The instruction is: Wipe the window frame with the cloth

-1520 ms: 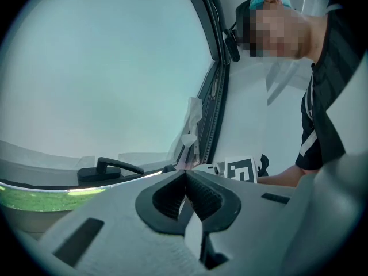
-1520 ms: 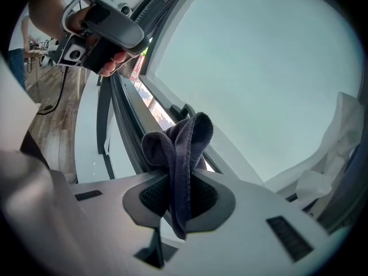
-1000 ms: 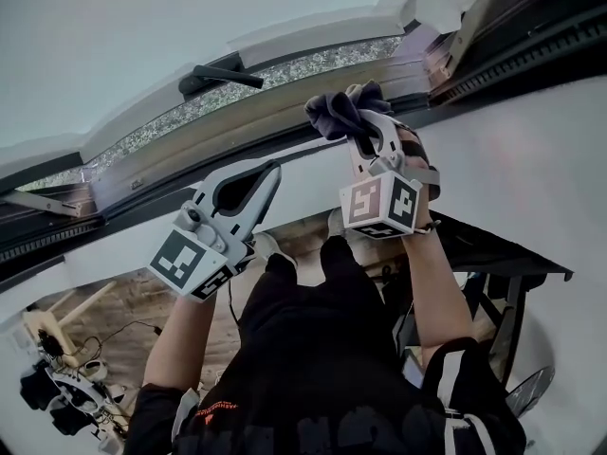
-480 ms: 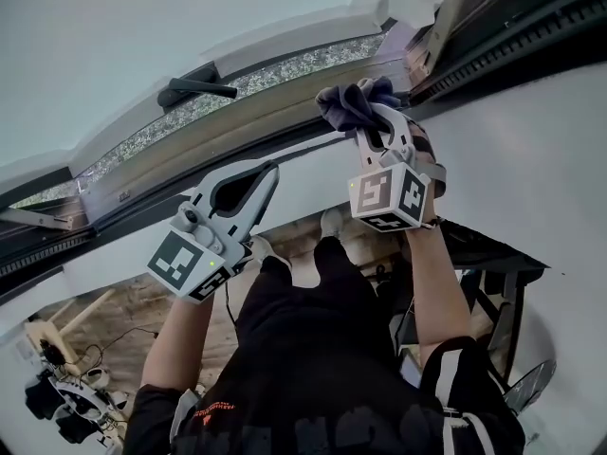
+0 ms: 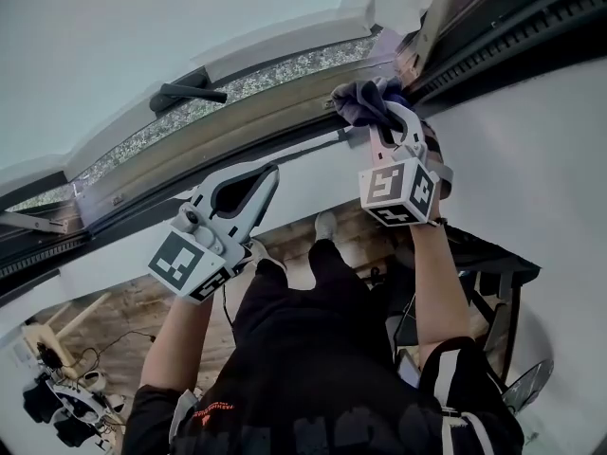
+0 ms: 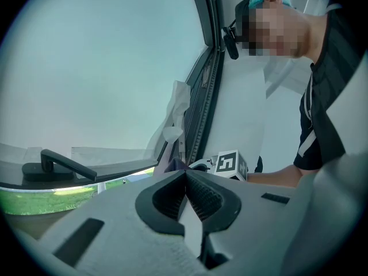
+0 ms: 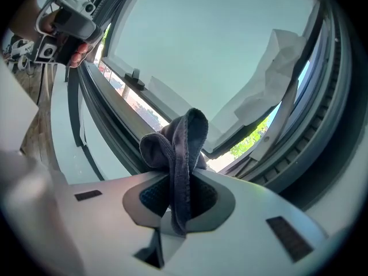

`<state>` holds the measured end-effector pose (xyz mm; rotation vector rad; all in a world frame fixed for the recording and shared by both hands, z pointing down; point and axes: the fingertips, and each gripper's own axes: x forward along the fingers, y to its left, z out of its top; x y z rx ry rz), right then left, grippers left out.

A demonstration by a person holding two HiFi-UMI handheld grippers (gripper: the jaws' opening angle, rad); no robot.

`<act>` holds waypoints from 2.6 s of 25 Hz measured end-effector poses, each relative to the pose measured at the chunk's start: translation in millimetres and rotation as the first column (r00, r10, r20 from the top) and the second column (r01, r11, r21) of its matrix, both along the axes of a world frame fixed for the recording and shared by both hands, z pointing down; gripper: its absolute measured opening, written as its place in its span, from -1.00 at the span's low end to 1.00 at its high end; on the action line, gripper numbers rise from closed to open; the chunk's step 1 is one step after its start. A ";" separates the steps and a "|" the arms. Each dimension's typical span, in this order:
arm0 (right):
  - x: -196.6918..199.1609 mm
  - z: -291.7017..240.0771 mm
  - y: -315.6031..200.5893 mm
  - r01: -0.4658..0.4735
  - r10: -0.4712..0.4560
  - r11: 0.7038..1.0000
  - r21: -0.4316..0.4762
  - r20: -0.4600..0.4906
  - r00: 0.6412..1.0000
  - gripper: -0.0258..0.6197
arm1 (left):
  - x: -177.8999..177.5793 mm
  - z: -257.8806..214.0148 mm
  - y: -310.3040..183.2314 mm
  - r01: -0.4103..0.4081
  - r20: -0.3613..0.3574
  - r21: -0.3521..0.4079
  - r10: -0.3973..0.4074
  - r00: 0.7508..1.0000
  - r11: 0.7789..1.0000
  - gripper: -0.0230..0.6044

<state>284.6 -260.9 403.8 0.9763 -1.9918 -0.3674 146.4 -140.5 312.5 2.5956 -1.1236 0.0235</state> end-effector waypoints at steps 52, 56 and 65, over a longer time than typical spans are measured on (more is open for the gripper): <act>-591.3 -5.0 361.0 0.848 -0.798 0.527 -0.055 0.311 0.516 -0.79 | -415.9 50.1 307.6 0.686 -0.057 -0.062 -0.689 0.723 0.725 -0.86; -600.0 11.8 354.7 0.834 -0.785 0.546 -0.084 0.298 0.544 -0.79 | -418.8 55.9 307.1 0.682 -0.058 -0.073 -0.686 0.725 0.727 -0.86; -592.8 26.7 341.9 0.788 -0.751 0.603 -0.121 0.249 0.612 -0.79 | -412.6 59.8 298.6 0.657 -0.066 -0.084 -0.662 0.746 0.749 -0.86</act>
